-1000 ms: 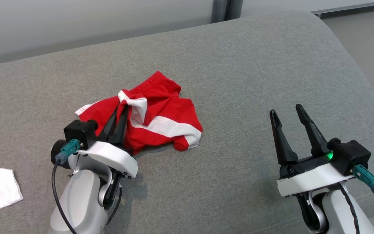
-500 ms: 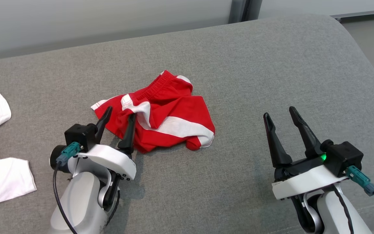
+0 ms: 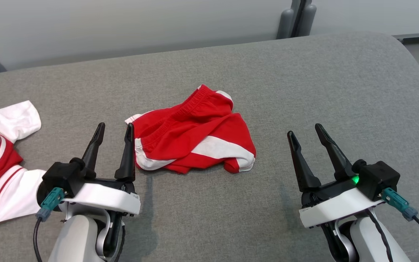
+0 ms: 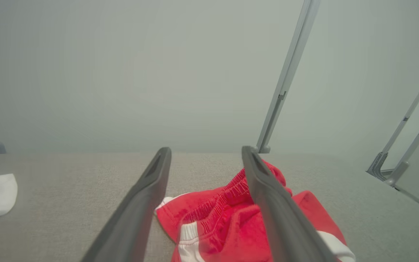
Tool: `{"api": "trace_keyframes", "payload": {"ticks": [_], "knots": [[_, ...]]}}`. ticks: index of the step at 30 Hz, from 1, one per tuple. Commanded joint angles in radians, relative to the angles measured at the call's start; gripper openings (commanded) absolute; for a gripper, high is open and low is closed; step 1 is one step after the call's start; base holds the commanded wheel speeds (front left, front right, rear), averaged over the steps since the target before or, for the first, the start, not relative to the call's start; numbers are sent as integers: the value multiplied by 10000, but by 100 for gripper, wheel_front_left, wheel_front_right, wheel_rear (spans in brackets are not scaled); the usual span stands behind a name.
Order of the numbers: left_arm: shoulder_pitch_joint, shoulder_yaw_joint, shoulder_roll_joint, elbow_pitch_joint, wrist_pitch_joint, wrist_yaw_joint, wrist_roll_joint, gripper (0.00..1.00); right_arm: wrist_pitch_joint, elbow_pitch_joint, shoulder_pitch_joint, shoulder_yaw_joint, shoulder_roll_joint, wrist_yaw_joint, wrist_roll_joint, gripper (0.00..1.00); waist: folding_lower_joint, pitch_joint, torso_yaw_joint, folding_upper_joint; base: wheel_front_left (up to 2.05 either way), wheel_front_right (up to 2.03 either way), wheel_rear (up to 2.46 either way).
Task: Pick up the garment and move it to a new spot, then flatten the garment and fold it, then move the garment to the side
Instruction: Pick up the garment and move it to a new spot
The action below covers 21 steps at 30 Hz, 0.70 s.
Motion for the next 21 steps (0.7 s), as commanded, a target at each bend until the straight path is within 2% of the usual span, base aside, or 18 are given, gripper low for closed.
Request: {"api": "trace_keyframes", "payload": {"ticks": [1,7,12,18,21], "knots": [[129,385,122,-668,-102,106,-56,100,-117,-192,54,192,37,14,54,100,0,-163,226,0,0,0,0],[818,530,120,-1661,-102,-16,-107,100,-117,-189,270,132,37,14,32,100,0,-436,642,0,0,0,0],[1418,828,119,-2469,-102,-76,303,100,-117,-293,531,60,37,14,13,100,0,-686,821,0,0,0,0],[2243,1286,119,-3239,-102,324,972,100,-117,-486,904,-118,37,14,-50,100,0,-970,820,0,0,0,0],[2643,1404,119,-3260,-102,348,1130,100,-117,-679,1131,-228,37,14,-139,100,0,-1167,794,0,0,0,0]]}}
